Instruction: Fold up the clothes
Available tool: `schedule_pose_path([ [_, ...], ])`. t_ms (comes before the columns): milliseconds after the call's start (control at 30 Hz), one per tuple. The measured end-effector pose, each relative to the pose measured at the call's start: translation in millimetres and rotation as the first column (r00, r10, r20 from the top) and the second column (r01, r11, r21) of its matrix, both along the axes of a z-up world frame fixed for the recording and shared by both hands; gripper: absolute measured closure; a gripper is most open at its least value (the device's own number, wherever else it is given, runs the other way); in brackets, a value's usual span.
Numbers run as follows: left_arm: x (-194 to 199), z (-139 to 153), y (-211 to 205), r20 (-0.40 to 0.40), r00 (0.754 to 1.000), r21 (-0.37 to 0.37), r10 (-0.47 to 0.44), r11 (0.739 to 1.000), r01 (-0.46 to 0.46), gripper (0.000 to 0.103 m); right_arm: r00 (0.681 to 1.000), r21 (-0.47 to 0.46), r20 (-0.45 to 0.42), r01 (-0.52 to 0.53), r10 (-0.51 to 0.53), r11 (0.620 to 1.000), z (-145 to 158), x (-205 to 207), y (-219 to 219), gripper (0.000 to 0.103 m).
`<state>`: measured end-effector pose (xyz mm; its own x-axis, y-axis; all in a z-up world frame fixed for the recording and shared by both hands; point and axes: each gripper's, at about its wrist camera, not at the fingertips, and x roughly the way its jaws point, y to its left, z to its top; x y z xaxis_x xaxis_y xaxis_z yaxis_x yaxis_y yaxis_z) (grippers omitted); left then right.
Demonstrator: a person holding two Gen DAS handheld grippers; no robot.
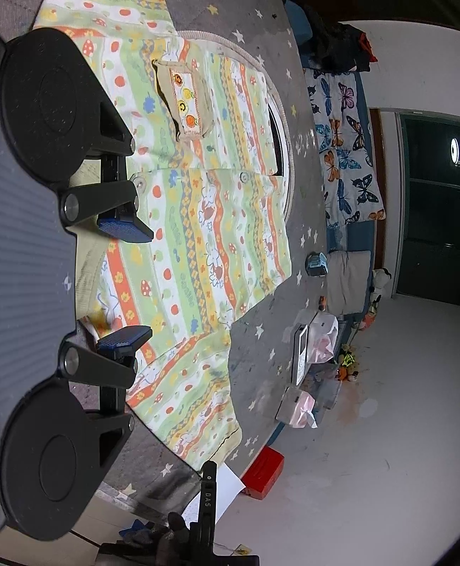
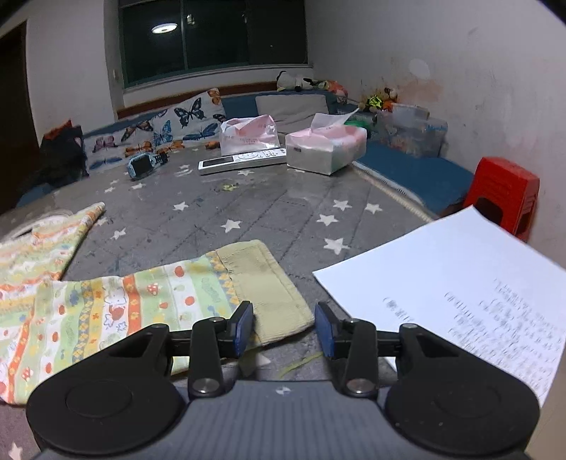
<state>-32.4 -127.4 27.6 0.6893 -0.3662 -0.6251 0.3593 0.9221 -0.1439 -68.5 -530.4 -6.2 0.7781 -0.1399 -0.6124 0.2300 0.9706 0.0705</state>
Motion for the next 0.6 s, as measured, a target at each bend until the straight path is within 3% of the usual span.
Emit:
schedule_pose_path([
  [100, 1, -3, -3, -0.007, 1.000, 0.012, -0.006, 1.000, 0.006, 0.048, 1.000, 0.039, 0.014, -0.017, 0.016, 0.999, 3, -2, 2, 0.090],
  [167, 2, -5, -5, -0.012, 1.000, 0.024, -0.013, 1.000, 0.013, 0.048, 0.999, 0.056, 0.030, -0.024, 0.022, 0.998, 7, -3, 4, 0.094],
  [400, -1, -5, 0, -0.005, 1.000, 0.014, -0.009, 1.000, 0.009, 0.048, 0.980, 0.087, 0.161, -0.135, 0.119, 0.987, 59, -6, 27, 0.096],
  [600, -8, 5, 20, 0.020, 0.999, -0.020, 0.040, 0.999, -0.040, 0.048, 0.919, 0.089, 0.255, -0.333, 0.302, 0.939, 110, 4, 76, 0.096],
])
